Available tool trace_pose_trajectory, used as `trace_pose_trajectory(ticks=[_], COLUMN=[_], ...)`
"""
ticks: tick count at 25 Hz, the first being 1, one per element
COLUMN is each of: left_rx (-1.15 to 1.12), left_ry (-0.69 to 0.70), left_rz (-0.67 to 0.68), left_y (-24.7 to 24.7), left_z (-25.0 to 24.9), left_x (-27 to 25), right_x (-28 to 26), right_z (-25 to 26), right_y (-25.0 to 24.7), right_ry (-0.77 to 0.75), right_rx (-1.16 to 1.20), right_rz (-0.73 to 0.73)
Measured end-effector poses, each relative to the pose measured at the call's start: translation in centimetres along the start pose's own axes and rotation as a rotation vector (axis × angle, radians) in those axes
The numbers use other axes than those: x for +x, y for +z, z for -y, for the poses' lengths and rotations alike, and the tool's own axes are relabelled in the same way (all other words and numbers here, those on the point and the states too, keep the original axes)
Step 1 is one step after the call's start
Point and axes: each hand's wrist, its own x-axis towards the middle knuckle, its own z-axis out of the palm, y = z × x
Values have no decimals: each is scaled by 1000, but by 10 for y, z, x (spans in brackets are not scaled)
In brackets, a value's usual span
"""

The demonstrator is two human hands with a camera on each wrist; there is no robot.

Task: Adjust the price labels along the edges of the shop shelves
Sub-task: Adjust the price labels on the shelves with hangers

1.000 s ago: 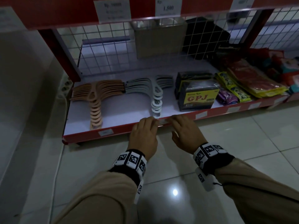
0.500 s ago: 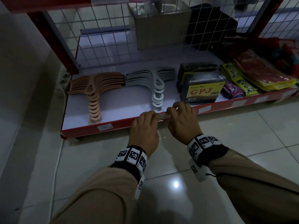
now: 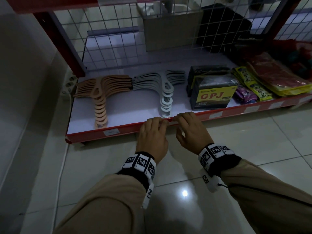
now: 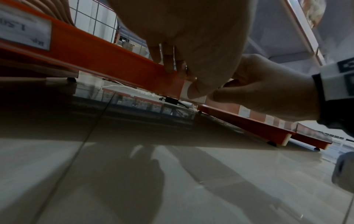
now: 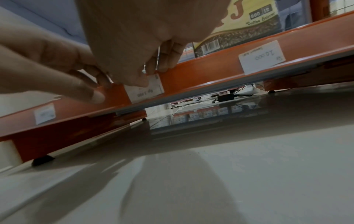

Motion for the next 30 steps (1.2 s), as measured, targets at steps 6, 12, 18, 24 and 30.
trace_pose_trajectory(ticks=[6,12,18,24,30], left_rx=[-15,-47,-442,-494,-553], left_ry=[-14,-8,-124,-156,-181], left_rz=[9,47,-79,-135,-190], left_y=[2,-3,-7,-2,-3], left_z=[-1,2,8,8,9], left_x=[2,6,12,16,19], right_x=[13,24,34,30,28], right_z=[3,-1,-9,14,14], right_y=[-5,-9,-21,-17,-17], right_ry=[27,-15,389,718,578], right_rx=[21,-124,471,1127,994], right_rz=[53,233,-39,-1,40])
